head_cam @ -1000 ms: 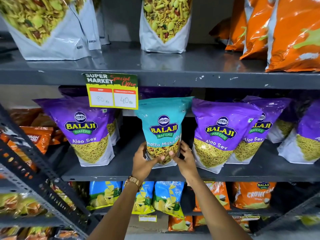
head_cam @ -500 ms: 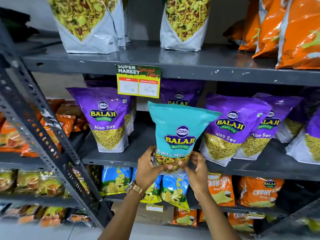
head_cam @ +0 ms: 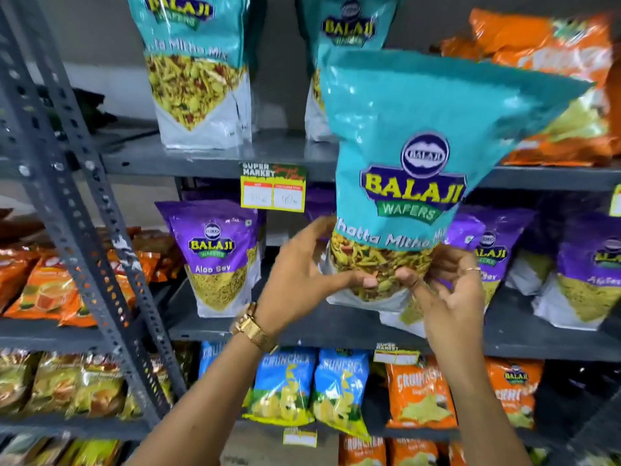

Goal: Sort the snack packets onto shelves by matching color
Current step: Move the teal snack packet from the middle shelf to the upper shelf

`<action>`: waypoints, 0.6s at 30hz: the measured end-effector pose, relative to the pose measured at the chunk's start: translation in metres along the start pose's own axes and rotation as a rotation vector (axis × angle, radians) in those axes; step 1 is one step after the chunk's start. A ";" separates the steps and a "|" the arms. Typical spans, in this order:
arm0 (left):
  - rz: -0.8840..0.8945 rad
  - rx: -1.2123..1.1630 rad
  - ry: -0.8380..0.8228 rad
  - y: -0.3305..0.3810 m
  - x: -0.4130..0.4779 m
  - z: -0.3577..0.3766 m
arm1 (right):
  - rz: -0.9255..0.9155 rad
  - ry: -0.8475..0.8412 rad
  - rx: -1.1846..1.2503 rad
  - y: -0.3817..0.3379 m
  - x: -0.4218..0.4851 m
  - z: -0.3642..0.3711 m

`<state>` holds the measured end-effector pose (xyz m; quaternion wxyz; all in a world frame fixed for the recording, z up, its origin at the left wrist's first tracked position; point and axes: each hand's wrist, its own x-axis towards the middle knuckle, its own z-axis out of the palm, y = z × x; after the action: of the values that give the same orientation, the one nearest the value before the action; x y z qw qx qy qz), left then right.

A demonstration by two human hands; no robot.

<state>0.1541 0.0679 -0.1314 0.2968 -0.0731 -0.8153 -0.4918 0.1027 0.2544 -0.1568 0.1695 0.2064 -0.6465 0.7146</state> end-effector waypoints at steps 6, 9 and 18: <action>0.173 0.051 0.088 0.061 0.070 -0.038 | -0.164 -0.008 0.061 -0.075 0.080 0.025; 0.211 0.027 0.149 0.075 0.111 -0.054 | -0.208 -0.019 0.060 -0.095 0.127 0.045; 0.129 0.026 0.125 0.047 0.194 -0.075 | -0.125 -0.032 -0.043 -0.083 0.209 0.101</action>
<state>0.0468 -0.0053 0.0375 0.3794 -0.0908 -0.7949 -0.4648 -0.0268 0.1577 0.0298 0.2081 0.2540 -0.6502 0.6851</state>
